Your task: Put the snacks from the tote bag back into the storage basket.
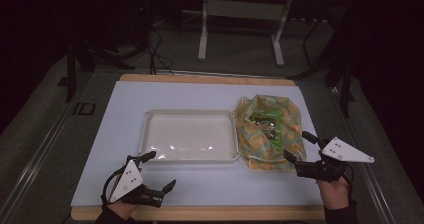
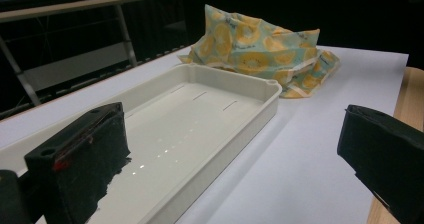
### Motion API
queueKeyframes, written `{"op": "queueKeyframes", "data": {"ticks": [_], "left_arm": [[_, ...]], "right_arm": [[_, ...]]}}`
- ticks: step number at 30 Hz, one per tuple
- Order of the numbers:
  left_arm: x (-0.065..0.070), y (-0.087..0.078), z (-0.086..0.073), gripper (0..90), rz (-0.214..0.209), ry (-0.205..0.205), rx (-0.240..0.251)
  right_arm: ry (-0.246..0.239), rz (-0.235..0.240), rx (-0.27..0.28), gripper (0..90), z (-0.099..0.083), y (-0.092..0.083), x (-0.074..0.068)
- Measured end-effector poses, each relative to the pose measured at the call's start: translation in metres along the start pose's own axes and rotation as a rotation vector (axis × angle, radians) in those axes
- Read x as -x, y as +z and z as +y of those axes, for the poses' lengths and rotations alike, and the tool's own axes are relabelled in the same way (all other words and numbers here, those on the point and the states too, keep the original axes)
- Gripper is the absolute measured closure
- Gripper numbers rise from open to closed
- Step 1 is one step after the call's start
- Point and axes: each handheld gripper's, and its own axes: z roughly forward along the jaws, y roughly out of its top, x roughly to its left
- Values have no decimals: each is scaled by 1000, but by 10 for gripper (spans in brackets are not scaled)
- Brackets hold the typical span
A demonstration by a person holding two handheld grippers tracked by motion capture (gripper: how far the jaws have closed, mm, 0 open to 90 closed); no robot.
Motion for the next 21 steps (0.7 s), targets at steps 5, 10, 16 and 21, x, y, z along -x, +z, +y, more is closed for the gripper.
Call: {"op": "queueKeyframes", "data": {"ticks": [5,10,16,21], "left_arm": [[0,-2,1,3,8,2,4],[0,-2,1,3,6,6,4],[0,-2,1,4,4,13,5],[1,-1,1,4,-1,18,1]], "right_arm": [[11,33,7,146,6,3,3],[-9,12,2,161,10,6,4],[-34,4,33,161,16,8,4],[-40,-7,64,149,22,7,7]]}}
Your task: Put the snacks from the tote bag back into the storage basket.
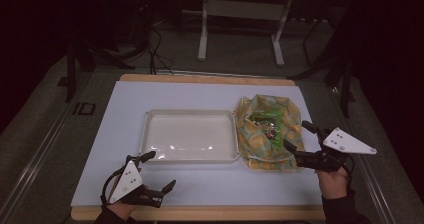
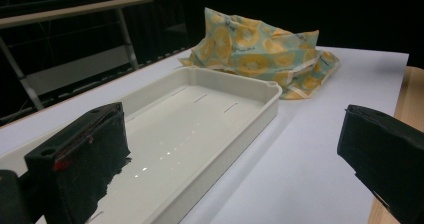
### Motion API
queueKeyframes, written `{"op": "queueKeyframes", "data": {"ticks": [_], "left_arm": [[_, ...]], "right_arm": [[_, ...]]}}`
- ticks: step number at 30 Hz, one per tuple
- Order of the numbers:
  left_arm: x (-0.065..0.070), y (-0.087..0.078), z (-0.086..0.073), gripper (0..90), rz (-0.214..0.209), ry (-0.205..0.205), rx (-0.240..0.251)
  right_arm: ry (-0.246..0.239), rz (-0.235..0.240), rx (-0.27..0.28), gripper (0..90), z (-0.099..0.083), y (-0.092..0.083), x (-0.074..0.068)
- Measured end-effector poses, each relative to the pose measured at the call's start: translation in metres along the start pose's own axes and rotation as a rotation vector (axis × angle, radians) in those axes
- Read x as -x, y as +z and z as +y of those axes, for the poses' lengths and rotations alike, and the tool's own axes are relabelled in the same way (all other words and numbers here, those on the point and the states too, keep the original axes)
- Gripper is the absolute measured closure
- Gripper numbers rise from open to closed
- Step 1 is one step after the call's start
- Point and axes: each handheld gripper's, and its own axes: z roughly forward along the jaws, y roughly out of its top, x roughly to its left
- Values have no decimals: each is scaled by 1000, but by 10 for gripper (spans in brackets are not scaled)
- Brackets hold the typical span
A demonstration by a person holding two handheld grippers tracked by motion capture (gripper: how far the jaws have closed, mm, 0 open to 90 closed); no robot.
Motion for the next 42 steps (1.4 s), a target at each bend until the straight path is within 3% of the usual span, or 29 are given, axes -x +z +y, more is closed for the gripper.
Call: {"op": "queueKeyframes", "data": {"ticks": [3,5,17,21,26,30,34,35,42], "left_arm": [[0,0,0,3,-5,-1,0],[0,1,0,3,-9,-2,-1],[0,1,0,3,-11,-4,-2],[1,1,0,3,-9,-1,-1],[0,1,0,4,-10,-2,-3],[0,1,0,3,-11,-4,-4],[0,2,0,4,-12,-4,-6],[0,2,0,4,-13,-3,-9],[0,2,0,3,-13,1,-11]], "right_arm": [[6,14,-11,155,4,2,3],[-13,1,-16,156,5,3,4],[-9,-37,-35,161,15,15,16],[23,-18,-37,136,16,21,24],[50,-28,-33,127,17,27,30],[35,-54,-54,128,18,34,36],[58,-77,-50,130,17,39,39],[81,-85,-61,134,16,43,41],[103,-79,-129,142,8,58,53]]}}
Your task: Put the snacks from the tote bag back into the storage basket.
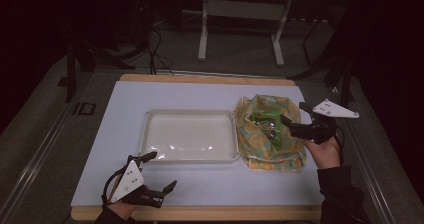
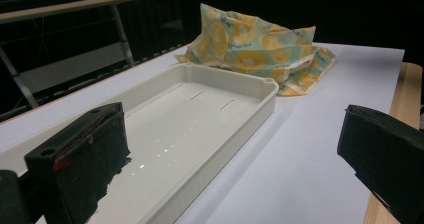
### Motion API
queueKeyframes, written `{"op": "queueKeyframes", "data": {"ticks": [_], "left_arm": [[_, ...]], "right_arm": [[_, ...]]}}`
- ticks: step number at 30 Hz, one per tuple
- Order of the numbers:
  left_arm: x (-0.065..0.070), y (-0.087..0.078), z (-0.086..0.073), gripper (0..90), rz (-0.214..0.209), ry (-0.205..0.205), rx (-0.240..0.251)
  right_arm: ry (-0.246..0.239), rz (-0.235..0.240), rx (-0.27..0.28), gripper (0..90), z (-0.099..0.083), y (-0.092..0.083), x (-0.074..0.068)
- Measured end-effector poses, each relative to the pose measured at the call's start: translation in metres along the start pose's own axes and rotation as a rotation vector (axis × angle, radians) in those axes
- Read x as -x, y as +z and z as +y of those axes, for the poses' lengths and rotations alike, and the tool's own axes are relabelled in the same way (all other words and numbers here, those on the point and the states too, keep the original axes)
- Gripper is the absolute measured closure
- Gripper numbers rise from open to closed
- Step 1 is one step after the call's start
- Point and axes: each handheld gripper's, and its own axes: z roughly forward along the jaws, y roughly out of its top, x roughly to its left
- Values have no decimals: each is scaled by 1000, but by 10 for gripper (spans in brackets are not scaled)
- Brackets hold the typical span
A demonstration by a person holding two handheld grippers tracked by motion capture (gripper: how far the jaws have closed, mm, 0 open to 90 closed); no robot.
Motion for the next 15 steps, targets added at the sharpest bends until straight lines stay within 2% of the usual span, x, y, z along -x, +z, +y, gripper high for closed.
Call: {"op": "queueKeyframes", "data": {"ticks": [4,6,9,12,15], "left_arm": [[0,0,0,3,0,1,-2],[0,0,0,4,-1,2,-3],[1,0,0,3,0,4,-3],[1,0,0,4,0,6,-5],[1,0,0,3,-1,6,-4]], "right_arm": [[3,-2,-32,146,-4,9,6],[13,-22,-39,146,-6,13,9],[34,-2,-58,193,-10,18,15],[43,7,-88,197,-15,23,19],[52,-15,-100,198,-18,26,21]]}}
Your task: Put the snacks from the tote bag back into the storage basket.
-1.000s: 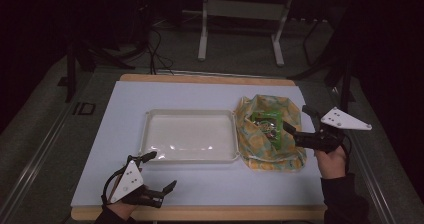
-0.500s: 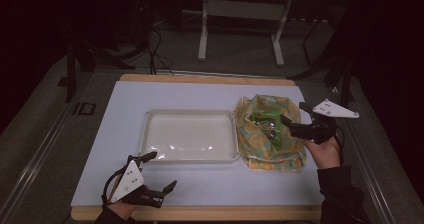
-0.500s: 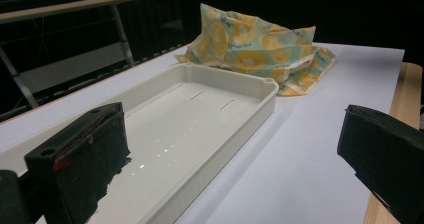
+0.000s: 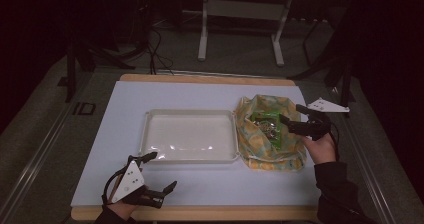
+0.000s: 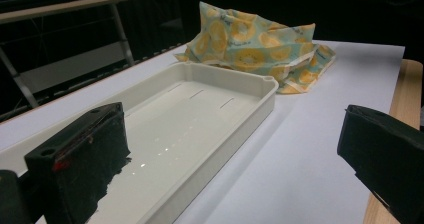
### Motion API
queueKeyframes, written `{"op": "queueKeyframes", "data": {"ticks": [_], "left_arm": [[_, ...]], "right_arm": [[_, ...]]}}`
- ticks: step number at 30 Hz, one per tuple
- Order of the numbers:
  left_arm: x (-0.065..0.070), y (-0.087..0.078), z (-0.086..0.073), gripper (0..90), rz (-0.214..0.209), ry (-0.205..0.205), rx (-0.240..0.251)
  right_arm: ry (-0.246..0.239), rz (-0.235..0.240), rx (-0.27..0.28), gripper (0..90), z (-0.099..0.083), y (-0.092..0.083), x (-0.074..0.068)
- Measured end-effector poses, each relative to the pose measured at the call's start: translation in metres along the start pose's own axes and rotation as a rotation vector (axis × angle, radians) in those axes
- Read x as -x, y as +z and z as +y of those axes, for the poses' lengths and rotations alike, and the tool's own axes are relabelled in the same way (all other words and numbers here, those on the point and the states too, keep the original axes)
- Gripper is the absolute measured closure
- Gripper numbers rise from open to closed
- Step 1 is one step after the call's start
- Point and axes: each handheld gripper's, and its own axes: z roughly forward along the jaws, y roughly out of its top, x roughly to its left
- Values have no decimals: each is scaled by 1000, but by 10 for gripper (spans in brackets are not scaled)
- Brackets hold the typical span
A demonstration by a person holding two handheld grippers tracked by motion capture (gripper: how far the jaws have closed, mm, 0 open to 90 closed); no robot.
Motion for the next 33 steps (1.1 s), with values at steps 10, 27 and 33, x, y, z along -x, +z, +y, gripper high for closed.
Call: {"op": "queueKeyframes", "data": {"ticks": [10,27,33], "left_arm": [[1,1,0,3,3,12,-14],[1,1,0,3,-1,13,-13],[1,1,-1,3,-1,14,-14]], "right_arm": [[40,-18,-96,298,-16,16,10],[152,-28,-241,353,-25,37,9],[213,-5,-281,439,-27,46,11]]}}
